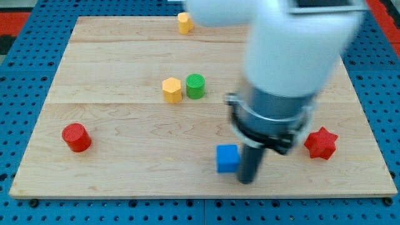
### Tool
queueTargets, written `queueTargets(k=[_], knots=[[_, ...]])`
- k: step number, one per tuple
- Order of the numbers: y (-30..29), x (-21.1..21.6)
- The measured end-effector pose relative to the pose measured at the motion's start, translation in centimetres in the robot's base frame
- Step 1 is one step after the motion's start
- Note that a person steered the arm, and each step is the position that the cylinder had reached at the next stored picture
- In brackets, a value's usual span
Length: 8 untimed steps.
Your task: Push blue cube into the yellow hexagon
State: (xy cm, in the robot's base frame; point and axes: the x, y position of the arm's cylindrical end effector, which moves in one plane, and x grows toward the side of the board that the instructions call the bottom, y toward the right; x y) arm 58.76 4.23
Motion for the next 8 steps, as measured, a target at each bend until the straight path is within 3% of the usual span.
queueTargets(k=[1, 2, 5, 6, 8], knots=[[-5.3, -2.3], [-5.7, -3.6], [-1.6, -1.1], [-3.6, -2.5], [-6.5, -10.5]])
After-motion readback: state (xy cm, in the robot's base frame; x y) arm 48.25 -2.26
